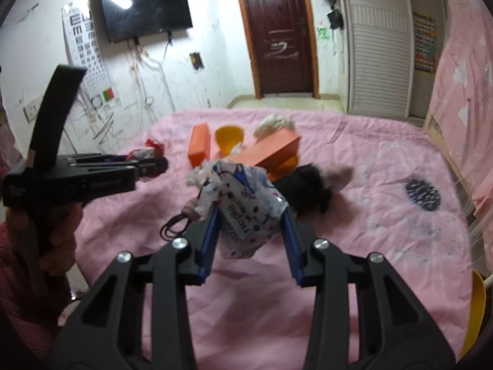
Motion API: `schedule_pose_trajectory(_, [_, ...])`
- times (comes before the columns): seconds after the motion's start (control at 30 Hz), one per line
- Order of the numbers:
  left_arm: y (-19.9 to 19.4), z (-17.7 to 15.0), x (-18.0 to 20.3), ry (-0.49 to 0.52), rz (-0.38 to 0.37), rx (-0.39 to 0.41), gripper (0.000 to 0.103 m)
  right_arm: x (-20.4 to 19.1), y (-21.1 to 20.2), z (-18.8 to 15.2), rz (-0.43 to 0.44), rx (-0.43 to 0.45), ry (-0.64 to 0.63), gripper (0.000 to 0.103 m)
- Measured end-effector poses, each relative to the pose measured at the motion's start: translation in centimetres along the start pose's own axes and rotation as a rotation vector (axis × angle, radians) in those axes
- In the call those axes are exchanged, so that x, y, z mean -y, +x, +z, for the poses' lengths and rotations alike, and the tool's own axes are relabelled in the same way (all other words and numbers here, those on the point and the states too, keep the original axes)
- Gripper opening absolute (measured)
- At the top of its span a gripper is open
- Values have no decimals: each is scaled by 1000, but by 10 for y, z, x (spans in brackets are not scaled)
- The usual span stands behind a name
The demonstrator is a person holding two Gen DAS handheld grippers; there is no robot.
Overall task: Collect trash
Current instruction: 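Grasp the red Hello Kitty bag with the left tool while the right tool grasps the white printed bag, then carry the red bag and white bag to the yellow bin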
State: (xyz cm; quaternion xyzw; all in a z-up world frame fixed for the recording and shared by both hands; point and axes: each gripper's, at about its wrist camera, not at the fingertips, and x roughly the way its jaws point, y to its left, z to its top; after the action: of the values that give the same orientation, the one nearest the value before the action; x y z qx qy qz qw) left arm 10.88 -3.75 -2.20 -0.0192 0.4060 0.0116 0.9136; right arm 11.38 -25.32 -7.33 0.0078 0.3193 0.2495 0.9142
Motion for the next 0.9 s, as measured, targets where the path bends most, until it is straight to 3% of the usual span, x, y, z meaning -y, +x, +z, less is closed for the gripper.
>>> schedule_pose_trajectory(0.37, [-44, 28, 53, 83, -51, 112, 33, 53, -49, 5, -66, 113, 91, 37])
schedule_pose_trajectory(0.6, [-61, 39, 116, 171, -138, 156, 33, 102, -96, 1, -167, 207, 185, 37])
schedule_pose_trajectory(0.9, [-69, 37, 191, 256, -262, 149, 33, 167, -154, -19, -334, 333, 348, 38])
